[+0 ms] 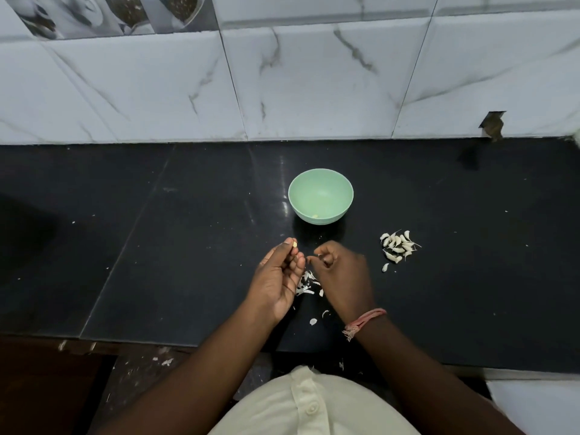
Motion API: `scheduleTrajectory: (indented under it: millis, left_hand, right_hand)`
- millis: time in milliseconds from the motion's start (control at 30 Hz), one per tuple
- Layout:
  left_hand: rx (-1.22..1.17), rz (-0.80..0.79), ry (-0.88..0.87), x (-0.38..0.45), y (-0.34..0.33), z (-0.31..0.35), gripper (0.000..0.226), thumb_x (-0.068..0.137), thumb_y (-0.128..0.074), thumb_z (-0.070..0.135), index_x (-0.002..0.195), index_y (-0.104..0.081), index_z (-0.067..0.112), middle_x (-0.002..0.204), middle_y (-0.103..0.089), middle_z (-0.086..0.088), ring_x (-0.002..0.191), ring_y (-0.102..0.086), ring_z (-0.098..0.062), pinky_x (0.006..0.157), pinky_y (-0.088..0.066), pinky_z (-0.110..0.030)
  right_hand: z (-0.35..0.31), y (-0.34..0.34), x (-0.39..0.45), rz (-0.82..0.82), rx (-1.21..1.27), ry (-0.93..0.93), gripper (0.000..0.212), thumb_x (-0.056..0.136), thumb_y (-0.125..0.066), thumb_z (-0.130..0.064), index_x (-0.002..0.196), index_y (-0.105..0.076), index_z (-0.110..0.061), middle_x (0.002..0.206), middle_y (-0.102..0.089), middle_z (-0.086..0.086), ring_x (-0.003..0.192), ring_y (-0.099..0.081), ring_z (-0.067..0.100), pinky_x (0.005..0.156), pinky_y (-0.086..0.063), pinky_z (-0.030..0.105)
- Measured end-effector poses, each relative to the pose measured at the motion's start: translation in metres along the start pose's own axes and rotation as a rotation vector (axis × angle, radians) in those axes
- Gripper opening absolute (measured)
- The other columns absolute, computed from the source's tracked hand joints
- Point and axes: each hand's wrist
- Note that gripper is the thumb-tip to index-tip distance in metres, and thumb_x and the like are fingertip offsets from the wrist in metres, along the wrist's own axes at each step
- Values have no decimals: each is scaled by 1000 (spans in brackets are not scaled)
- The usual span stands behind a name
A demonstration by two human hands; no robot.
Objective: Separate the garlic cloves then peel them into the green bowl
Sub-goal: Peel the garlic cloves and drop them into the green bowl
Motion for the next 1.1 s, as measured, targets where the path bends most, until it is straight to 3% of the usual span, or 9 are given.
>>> scheduleTrajectory:
  millis: [200,400,600,767,833,900,967,1033,1100]
  left_hand:
    - [112,25,-49,29,-34,9,5,93,-69,7,97,-67,4,72,-64,-5,61,-63,-9,61,-59,-18]
    - [189,105,-81,55,-73,16,6,94,-68,1,90,-64,3,68,-63,-7,46,-60,-7,49,-54,-15]
    - [280,211,-102,57,-77,17,10,90,-69,-6,83,-67,0,80,-69,-12,63,-66,-16,50,-54,-15]
    - [294,300,-134,44,-70,17,20,96,-52,-9,91,-69,-1,80,-71,-13,62,-67,-17,54,-58,-18]
    - [315,298,-108,35,-57,11,26,100,-43,-2,98,-69,4,85,-69,-11,68,-65,-18,60,-58,-23]
    - [306,219,33,20,-47,5,22,103,-48,21,105,-66,8,90,-69,-12,79,-66,-23,70,-55,-32]
    - [264,125,144,10,-38,8,51,104,-44,51,111,-63,4,105,-69,-18,97,-66,-32,82,-54,-40]
    - [216,69,139,7,-29,17,70,102,-35,64,125,-59,2,121,-63,-18,104,-62,-30,89,-49,-41]
    - [156,47,81,1,-24,23,71,102,-33,64,137,-54,5,136,-57,-17,117,-57,-28,97,-44,-42]
  right_hand:
    - [-7,-2,28,85,19,-13,14,90,-70,-26,80,-68,-17,66,-68,-6,62,-64,16,60,-54,39]
    - [-8,0,47,109,34,-89,16,92,-69,-20,77,-68,-16,67,-68,-5,63,-63,15,59,-51,33]
    - [1,0,49,79,136,-173,21,95,-57,-8,79,-69,-16,73,-72,-3,68,-70,18,67,-59,42]
    - [-4,-2,37,39,211,-133,31,96,-48,-1,103,-72,-20,97,-75,-7,89,-71,7,85,-60,39]
    - [-9,-4,24,18,232,-31,35,91,-49,2,108,-73,-17,104,-75,-5,95,-69,4,89,-57,28]
    - [-13,-13,2,-61,235,129,37,92,-46,-9,118,-71,-16,117,-73,-3,109,-66,6,98,-50,25]
    - [-5,-26,-17,-184,115,228,46,98,-38,-25,136,-63,-19,139,-64,-2,131,-55,9,115,-37,30]
    - [10,-31,-24,-224,-84,189,53,100,-32,-34,146,-55,-22,152,-53,0,144,-43,15,124,-23,37]
    - [12,-24,-24,-155,-121,119,52,100,-35,-31,145,-56,-17,152,-52,4,144,-45,21,124,-22,35]
Point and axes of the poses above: each hand's wrist, its own x-axis towards the middle knuckle, its own y-axis out of the back of the hand, z = x × y
